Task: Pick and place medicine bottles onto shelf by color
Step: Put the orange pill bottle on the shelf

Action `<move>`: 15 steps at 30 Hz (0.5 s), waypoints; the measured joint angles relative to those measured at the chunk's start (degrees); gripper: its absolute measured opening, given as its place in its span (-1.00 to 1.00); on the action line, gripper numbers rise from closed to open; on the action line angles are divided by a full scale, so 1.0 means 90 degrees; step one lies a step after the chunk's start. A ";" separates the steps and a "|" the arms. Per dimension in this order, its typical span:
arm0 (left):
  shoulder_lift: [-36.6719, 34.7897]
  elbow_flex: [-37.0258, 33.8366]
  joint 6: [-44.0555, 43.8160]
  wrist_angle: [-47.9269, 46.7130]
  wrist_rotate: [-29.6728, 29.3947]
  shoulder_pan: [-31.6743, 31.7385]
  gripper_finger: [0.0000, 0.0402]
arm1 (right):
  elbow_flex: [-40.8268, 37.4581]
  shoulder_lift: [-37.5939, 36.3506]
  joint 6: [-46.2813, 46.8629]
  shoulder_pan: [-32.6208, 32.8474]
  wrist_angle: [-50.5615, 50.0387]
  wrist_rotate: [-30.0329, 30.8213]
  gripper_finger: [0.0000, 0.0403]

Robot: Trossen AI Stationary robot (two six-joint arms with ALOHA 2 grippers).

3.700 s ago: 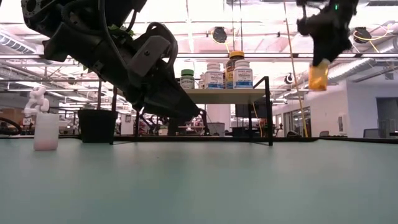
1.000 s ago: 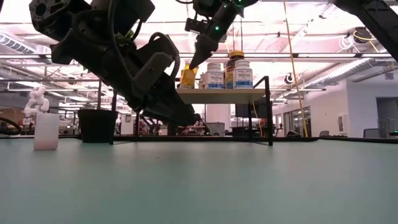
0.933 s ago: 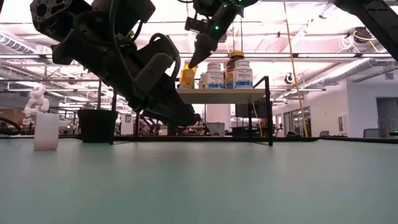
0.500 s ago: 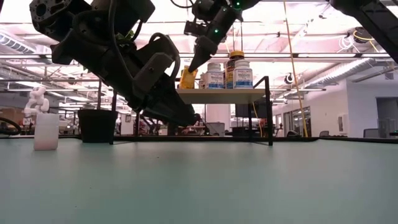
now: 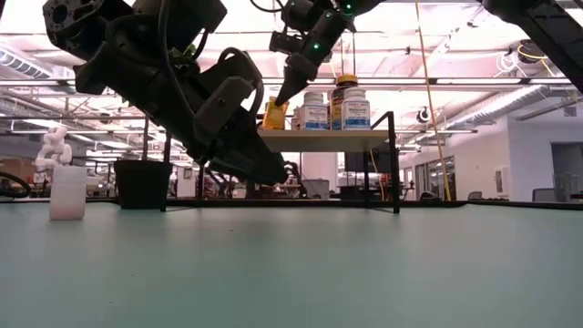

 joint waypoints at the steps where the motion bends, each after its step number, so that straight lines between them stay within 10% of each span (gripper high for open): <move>1: 0.0000 0.0000 -0.0004 0.0000 0.0000 0.0000 0.05 | 0.0000 0.0001 0.0000 0.0000 0.0001 0.0000 0.13; 15: 0.0000 0.0000 -0.0008 0.0000 0.0002 -0.0039 0.05 | -0.0464 -0.0002 0.0168 -0.0078 0.0136 0.0028 0.14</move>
